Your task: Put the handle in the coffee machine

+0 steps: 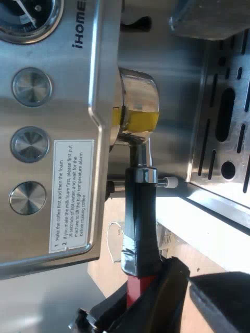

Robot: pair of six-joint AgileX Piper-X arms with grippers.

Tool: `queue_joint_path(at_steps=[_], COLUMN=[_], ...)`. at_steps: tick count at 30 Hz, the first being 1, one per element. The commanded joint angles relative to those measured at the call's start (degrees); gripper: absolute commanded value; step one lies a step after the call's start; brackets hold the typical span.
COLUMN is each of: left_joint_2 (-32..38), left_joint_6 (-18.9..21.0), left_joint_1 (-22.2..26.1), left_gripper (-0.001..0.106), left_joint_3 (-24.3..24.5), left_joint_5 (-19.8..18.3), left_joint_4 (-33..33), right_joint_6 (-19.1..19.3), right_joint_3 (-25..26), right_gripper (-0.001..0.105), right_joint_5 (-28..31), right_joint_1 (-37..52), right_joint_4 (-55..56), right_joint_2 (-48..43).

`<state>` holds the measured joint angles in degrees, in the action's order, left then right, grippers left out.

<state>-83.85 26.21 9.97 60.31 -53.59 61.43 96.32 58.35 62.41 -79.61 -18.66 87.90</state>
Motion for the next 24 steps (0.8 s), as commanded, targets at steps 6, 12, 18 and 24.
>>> queue_joint_path(at_steps=[6,12,18,24], left_joint_2=[1.8,1.8,2.1,5.1], left_joint_6=[1.9,3.7,3.4,2.2], left_joint_1=[-0.2,-0.2,-0.2,-0.2], left_gripper=[0.000,0.000,0.000,0.000], left_joint_3=[0.9,0.9,0.9,0.9], left_joint_5=[-7.6,-8.4,-9.2,-9.8], left_joint_4=[-3.3,-6.8,-5.1,-4.1], right_joint_6=[0.8,0.8,0.8,0.8], right_joint_3=[0.1,0.1,0.1,0.1], right_gripper=[0.092,0.092,0.092,0.092], right_joint_5=[0.4,0.4,0.4,0.4], right_joint_1=[0.1,0.1,0.1,0.1], right_joint_4=[-0.5,-0.5,-0.5,-0.1], right_joint_2=[-0.4,-0.4,-0.4,-0.4])
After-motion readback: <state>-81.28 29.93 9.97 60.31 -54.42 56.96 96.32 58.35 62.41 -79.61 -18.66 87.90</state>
